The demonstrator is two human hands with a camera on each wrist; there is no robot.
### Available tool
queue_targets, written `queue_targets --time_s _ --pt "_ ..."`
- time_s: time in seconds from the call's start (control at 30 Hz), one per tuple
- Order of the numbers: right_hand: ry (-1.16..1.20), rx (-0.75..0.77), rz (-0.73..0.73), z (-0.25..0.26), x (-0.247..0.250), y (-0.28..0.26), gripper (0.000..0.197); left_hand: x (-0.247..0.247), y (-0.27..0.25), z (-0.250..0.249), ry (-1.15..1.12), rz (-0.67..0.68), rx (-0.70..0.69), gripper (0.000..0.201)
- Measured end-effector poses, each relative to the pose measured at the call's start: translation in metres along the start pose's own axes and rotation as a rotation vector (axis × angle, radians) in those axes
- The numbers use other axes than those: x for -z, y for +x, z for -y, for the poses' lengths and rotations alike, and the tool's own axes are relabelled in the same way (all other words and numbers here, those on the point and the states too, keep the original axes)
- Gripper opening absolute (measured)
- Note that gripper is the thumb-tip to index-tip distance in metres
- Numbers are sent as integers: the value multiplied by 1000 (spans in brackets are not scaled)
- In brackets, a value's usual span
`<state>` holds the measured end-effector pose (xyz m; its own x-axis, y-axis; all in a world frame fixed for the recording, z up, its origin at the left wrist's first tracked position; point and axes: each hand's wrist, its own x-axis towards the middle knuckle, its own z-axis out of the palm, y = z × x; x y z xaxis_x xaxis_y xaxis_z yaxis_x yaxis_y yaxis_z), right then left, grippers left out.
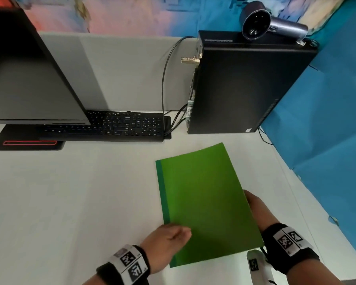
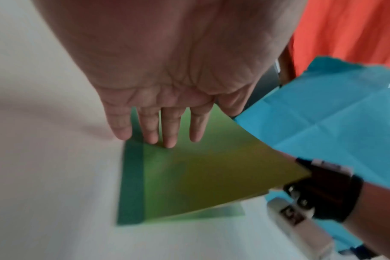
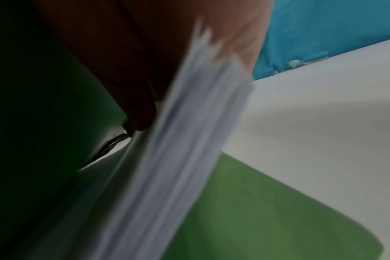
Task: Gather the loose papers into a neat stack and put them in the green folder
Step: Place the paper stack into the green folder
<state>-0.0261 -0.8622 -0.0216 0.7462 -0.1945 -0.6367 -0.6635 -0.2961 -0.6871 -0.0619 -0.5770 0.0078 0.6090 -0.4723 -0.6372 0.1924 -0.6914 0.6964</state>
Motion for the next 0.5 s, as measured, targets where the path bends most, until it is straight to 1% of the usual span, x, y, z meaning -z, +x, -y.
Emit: queue_targets --time_s 0.07,0.1,0.13,0.17,0.2,0.23,0.27,0.3,0.37,0.4,0.43,0.5 --pt "62 19 -104 -4 11 -2 15 -5 5 8 95 -24 19 107" --pt "138 28 -122 -11 17 0 18 -7 6 10 110 -27 20 113" --pt "186 34 -130 -17 21 -1 23 -8 7 13 106 -45 23 108" --pt "204 25 -128 -23 25 -3 26 -9 8 15 96 -86 27 92" --pt "204 22 -117 -29 26 -5 25 -9 10 18 87 -165 34 71" --pt "178 26 -90 -31 26 -9 22 -10 12 22 61 -264 63 56" --pt "164 26 -68 -34 23 -11 19 -11 16 28 11 -349 117 48" --pt "149 29 -49 -37 20 -11 18 -10 19 33 -108 -399 190 45" --pt "89 39 -48 -41 12 -11 16 -8 25 39 -457 -422 331 48" --pt "54 49 -62 -42 10 -11 16 -5 28 41 -595 -424 382 45" --pt "42 49 -71 -41 8 -11 17 -3 30 43 -686 -420 405 37" --pt "75 37 -67 -37 3 -12 17 1 29 45 -756 -403 399 17"
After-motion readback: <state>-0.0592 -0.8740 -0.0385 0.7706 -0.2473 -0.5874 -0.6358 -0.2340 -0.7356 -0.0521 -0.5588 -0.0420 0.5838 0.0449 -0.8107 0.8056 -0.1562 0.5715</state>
